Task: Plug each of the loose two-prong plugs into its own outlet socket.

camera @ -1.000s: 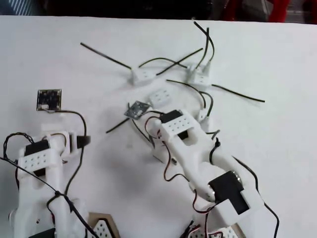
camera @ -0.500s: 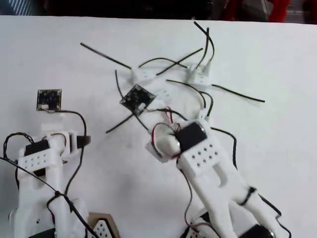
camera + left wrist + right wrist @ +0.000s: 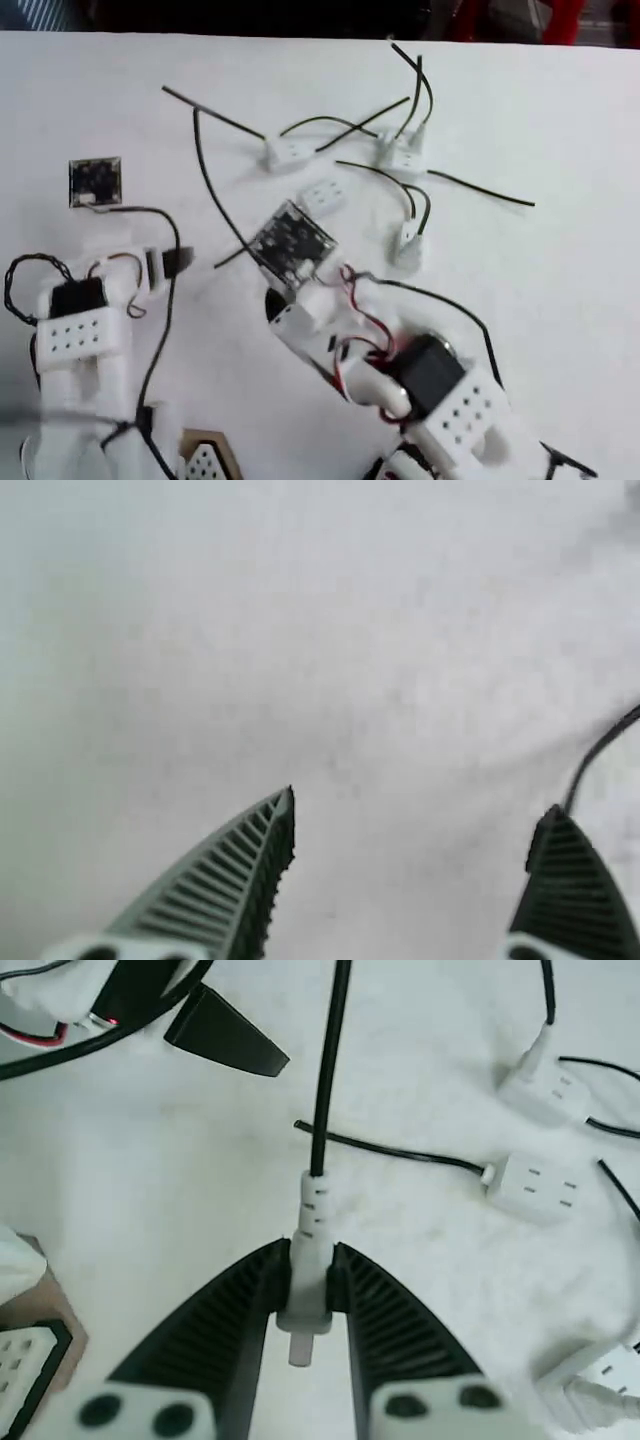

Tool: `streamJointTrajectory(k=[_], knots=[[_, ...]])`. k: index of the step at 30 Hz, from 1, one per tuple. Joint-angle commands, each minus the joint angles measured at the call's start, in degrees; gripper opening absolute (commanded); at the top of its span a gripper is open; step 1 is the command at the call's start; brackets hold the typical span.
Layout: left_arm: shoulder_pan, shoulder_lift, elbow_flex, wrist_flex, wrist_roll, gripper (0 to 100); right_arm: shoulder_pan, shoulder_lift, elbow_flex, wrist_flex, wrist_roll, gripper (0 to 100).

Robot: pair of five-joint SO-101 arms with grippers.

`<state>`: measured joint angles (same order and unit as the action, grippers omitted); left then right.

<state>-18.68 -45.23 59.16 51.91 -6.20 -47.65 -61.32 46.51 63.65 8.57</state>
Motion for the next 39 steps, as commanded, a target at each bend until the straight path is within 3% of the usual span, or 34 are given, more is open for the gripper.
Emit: streamJointTrajectory(k=[1,9,13,17,21,24,30,34,39], knots=[[10.1,-16.1,-4.8,3.1,5.8,36,-0.3,-10.7,8.0,-6.9,-0.2,1.7],[27.5,-32.3,-5.1,6.4,10.9,36,0.0,-25.3,17.5,-8.2,-0.1,1.7],[34.0,-39.3,-5.1,10.4,9.9,36,1.5,-25.5,17.8,-8.2,-0.1,1.7],[39.5,-42.7,-4.6,12.7,4.0,36,1.8,-25.5,17.8,-8.3,-0.3,1.7],[39.5,-42.7,-4.0,12.6,3.3,36,2.2,-25.5,17.8,-8.1,-0.4,1.7],[35.6,-42.6,-1.8,10.1,3.3,36,4.5,-25.5,17.8,-8.2,-0.4,1.7],[27.6,-40.7,3.8,2.6,0.3,36,18.3,-25.5,18.9,-12.1,-3.6,1.7],[28.1,-29.7,1.1,0.3,-2.6,36,27.5,-25.5,23.2,-20.1,-7.0,1.7],[28.1,-7.3,-11.0,-0.4,-2.8,36,34.1,-25.5,27.3,-27.1,-11.3,1.7]])
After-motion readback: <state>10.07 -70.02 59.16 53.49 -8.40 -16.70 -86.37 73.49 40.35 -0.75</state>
